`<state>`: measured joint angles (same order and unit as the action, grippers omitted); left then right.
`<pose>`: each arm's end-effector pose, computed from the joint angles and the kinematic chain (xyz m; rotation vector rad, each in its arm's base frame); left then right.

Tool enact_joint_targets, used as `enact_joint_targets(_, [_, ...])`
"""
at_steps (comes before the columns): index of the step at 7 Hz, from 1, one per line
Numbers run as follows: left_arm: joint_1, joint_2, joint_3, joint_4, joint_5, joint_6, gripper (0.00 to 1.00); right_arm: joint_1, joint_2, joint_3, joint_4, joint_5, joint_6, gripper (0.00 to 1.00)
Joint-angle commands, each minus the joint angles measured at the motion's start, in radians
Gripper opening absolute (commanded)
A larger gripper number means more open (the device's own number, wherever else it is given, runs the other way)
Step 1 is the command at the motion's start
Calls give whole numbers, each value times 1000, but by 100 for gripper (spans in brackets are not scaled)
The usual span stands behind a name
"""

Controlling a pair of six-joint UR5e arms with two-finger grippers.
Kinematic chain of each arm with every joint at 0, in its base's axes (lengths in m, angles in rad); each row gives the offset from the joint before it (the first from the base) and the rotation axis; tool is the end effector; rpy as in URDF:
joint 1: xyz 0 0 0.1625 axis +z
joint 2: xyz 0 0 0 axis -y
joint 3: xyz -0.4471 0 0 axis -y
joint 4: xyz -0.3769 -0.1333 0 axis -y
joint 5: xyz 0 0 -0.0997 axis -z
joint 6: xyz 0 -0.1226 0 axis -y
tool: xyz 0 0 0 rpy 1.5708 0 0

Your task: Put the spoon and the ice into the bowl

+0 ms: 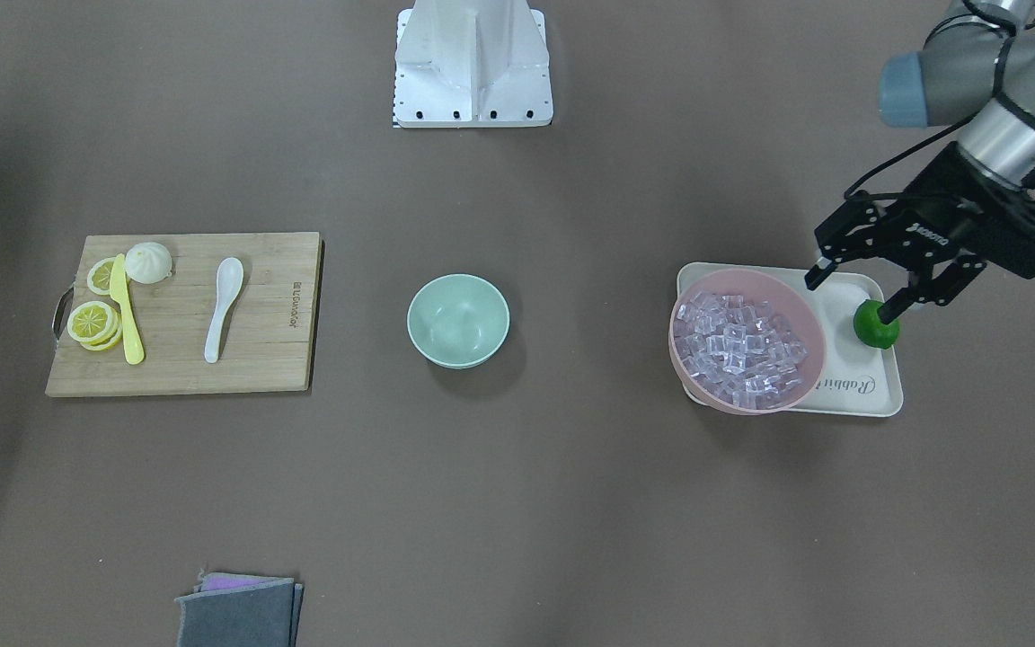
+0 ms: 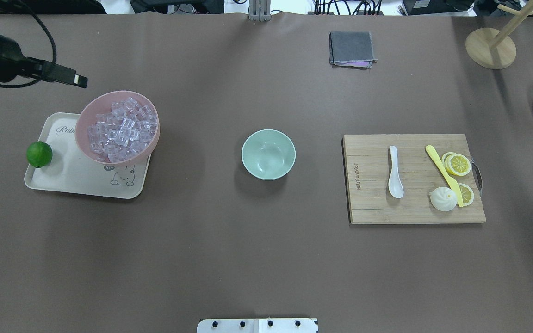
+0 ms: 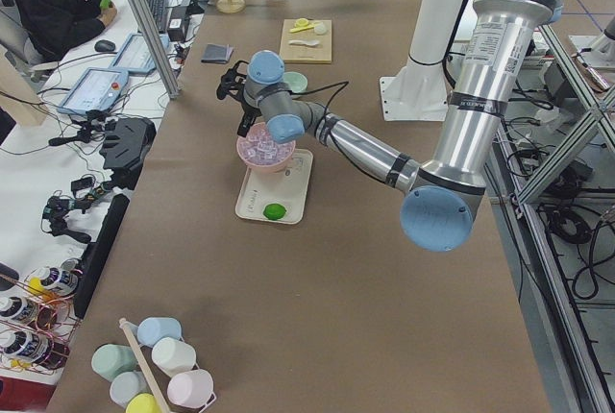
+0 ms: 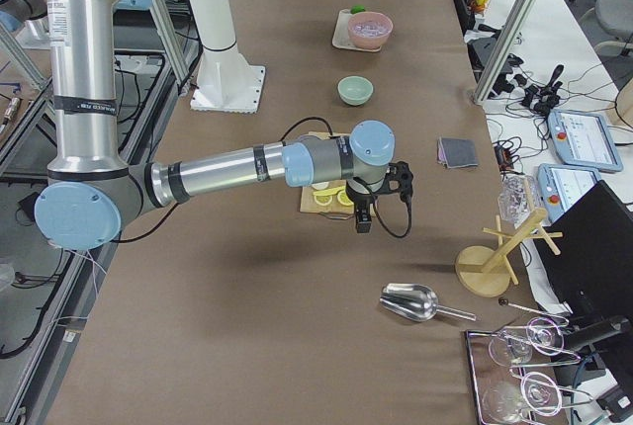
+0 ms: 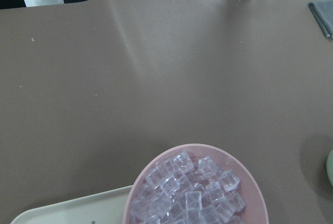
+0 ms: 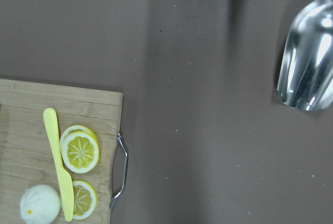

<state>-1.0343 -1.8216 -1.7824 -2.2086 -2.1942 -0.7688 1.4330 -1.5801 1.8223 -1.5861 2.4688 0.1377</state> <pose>0.2445 -0.5320 0.3837 0.5029 1.0840 0.1386 -0.0283 -0.4767 0.5712 0.0867 -0.9146 -0.1020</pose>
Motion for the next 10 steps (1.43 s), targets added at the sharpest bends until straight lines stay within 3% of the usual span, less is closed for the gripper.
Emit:
enact_joint_targets(1, [141, -16, 23, -22, 146, -12, 98, -22, 2, -2, 110, 5, 34, 100])
enact_joint_targets(5, [157, -64, 144, -40, 163, -3, 95, -54, 48, 5, 120, 2, 238, 100])
enact_joint_targets(7, [157, -73, 210, -106, 163, -3, 59, -57, 48, 3, 118, -1, 240, 100])
enact_joint_targets(10, [160, -71, 224, -118, 162, 0, 58, -59, 48, 3, 118, -1, 241, 100])
